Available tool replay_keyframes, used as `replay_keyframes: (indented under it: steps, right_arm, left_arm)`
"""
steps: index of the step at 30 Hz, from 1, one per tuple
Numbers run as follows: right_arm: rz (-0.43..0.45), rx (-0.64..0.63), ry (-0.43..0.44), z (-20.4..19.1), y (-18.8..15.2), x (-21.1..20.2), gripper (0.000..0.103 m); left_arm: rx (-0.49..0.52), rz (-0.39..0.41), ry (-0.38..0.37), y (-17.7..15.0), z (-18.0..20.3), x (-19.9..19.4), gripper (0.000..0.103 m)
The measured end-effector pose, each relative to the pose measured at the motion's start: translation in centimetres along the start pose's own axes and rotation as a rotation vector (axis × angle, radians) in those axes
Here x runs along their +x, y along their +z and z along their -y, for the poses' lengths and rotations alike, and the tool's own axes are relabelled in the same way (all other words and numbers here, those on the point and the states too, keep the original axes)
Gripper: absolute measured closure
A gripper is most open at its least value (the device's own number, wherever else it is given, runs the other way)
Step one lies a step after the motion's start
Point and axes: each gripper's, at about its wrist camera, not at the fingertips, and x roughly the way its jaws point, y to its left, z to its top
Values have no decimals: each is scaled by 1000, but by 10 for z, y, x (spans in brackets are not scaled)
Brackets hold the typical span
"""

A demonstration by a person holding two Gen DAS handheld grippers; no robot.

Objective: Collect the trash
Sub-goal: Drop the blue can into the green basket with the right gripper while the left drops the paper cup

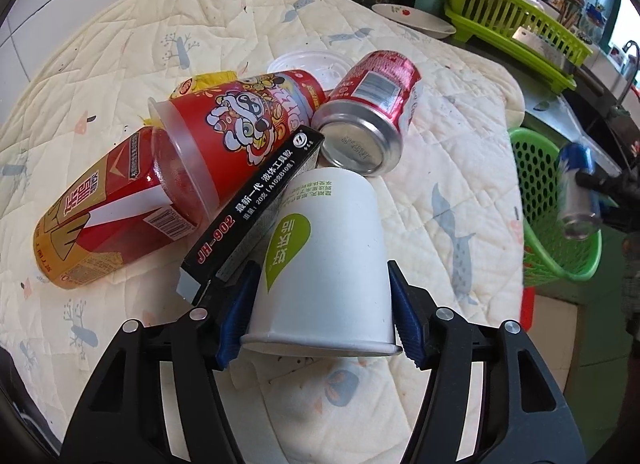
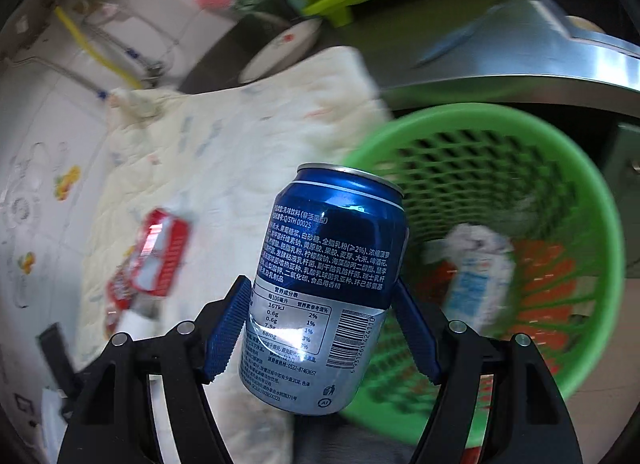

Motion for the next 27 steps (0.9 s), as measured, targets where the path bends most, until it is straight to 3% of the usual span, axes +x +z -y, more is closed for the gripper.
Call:
replay_keyframes:
  steps: [4,12,19,27]
  right_arm:
    - [9,-16,-123,26,0,8,34]
    - [-15,-68,-274,55,-1,31,34]
    - [-10,-63,-254,68,-5,34,31]
    - [59,-133,-249,54,-21,0,30]
  left_arm:
    - [6,25,-19,-1,5,-10,42]
    - [6,72,-102,3,24,-36,42]
    - [71,106,-182,14,72,-44,42]
    - [166,99,-273,25,140,-35,42]
